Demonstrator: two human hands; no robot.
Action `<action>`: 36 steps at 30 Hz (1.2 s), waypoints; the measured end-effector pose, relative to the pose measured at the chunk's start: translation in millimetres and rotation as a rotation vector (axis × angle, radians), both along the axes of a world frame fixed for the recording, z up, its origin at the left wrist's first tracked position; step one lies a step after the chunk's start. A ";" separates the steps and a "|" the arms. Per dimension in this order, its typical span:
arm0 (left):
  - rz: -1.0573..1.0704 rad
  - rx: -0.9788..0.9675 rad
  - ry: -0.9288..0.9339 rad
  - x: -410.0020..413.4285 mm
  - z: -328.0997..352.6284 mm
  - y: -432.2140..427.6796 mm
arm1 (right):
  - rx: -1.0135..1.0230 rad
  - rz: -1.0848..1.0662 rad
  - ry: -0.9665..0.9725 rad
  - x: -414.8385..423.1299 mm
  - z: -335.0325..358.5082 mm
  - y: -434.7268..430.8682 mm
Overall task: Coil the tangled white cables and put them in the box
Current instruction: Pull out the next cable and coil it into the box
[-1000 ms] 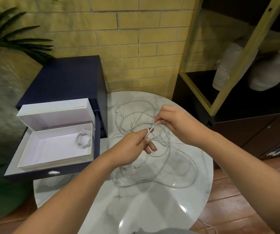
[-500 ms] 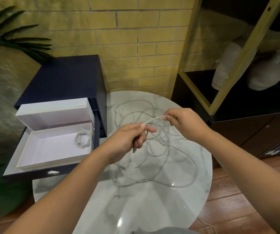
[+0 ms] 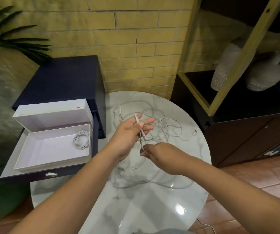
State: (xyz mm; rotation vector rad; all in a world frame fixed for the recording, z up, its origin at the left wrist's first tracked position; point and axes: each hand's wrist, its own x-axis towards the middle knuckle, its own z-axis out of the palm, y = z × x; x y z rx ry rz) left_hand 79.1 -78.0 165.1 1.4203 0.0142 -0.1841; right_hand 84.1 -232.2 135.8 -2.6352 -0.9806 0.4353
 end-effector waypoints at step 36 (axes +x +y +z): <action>-0.245 0.175 0.093 -9.2 10.1 2.0 | 0.234 -0.154 -0.255 59.4 27.3 -35.8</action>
